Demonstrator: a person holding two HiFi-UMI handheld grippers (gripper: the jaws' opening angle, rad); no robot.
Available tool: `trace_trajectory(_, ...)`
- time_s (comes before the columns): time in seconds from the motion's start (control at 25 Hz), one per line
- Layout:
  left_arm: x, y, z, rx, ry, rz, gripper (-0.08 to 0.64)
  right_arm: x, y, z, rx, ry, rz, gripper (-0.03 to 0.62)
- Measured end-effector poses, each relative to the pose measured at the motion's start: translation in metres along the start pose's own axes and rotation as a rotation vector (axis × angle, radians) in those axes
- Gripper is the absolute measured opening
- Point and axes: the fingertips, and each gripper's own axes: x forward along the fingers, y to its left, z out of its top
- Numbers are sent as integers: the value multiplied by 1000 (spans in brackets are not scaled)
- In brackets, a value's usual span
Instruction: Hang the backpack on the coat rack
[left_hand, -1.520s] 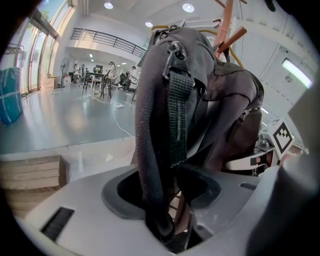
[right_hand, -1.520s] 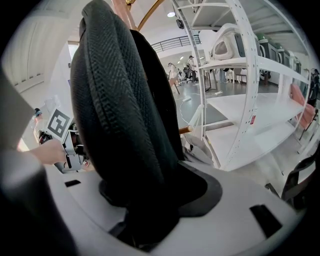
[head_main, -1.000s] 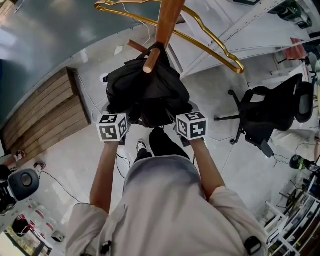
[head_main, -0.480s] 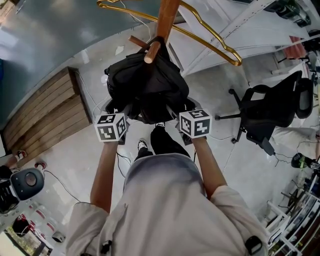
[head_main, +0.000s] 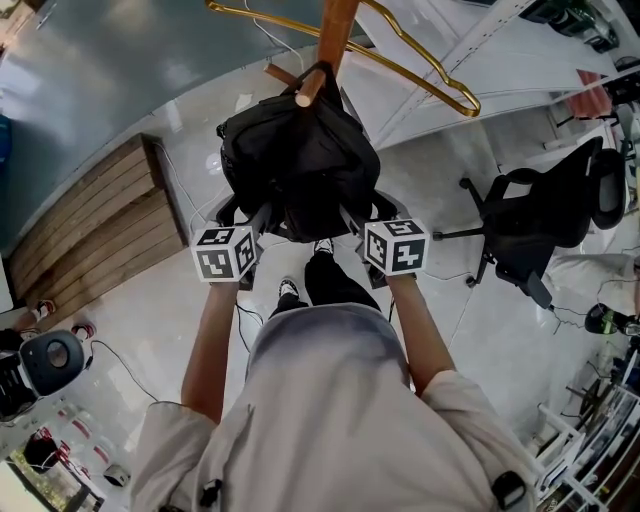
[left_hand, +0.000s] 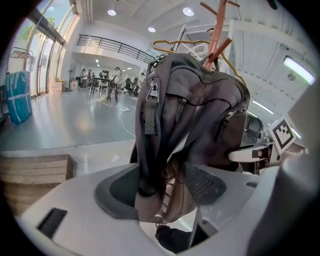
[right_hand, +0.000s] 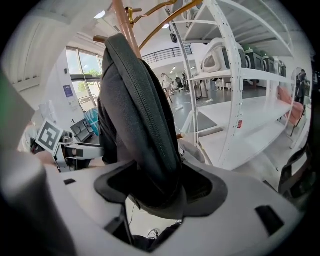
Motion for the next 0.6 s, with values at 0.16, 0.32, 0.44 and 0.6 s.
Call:
trace_trajectory(0.16, -8, -3, -3, 2, 7, -16, 278, -7, 3, -1, 1, -7, -8, 286)
trace_trajectory(0.32, -16, -5, -3, -8, 3, -30, 278, -14, 5, -2, -3, -25, -25, 285)
trace_trajectory(0.44, -24, -8, -4, -13, -11, -47, 270, -19, 9, -3, 0, -38, -27, 285)
trace_trajectory(0.6, -33, -18, -7, -3, -15, -68, 258, -26, 19, -5, -4, -53, -28, 276)
